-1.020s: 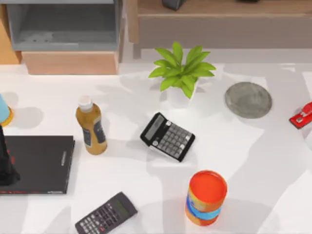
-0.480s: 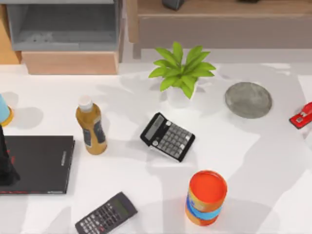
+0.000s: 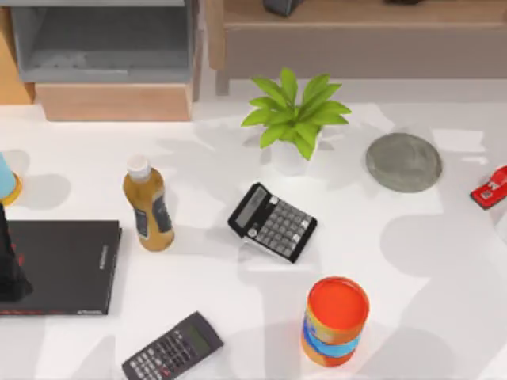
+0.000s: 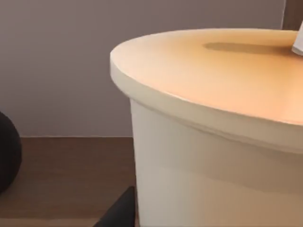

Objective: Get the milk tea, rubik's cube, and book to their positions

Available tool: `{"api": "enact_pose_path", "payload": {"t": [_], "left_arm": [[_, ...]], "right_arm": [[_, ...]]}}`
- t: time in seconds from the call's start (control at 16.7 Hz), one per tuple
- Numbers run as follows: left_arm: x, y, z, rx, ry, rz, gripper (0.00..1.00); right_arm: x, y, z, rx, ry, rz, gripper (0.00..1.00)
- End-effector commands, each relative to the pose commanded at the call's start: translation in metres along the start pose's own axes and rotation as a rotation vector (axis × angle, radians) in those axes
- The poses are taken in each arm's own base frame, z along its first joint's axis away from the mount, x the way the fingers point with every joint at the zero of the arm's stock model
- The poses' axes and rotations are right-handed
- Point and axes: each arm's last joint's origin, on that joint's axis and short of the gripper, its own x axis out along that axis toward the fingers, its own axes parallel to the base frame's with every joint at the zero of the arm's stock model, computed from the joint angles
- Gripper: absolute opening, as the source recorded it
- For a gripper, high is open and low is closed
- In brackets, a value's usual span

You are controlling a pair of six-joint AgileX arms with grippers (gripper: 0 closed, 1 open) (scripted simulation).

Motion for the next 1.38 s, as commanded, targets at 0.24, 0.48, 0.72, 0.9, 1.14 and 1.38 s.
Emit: {"api": "enact_pose_path", "payload": {"t": [0.24, 0.48, 0.72, 0.9, 1.14, 1.38], "left_arm": [[0.000, 0.000, 0.000, 0.000, 0.000, 0.000, 1.00], [0.000, 0.000, 0.000, 0.000, 0.000, 0.000, 1.00], [0.000, 0.000, 0.000, 0.000, 0.000, 0.000, 1.00], [0.000, 0.000, 0.000, 0.000, 0.000, 0.000, 1.00], [0.000, 0.000, 0.000, 0.000, 0.000, 0.000, 1.00], [0.000, 0.000, 0.000, 0.000, 0.000, 0.000, 1.00]], "right_arm": [[-0.008, -0.003, 0.003, -0.007, -0.003, -0.012, 0.00], [-0.008, 0.000, 0.003, -0.010, -0.011, -0.013, 0.00], [-0.018, 0.033, 0.007, -0.048, -0.105, -0.025, 0.00], [-0.025, 0.091, -0.006, -0.048, -0.164, -0.022, 0.00], [-0.039, 0.187, -0.047, -0.005, -0.139, -0.009, 0.00], [-0.058, 0.257, -0.094, 0.001, -0.039, -0.011, 0.00]]}}
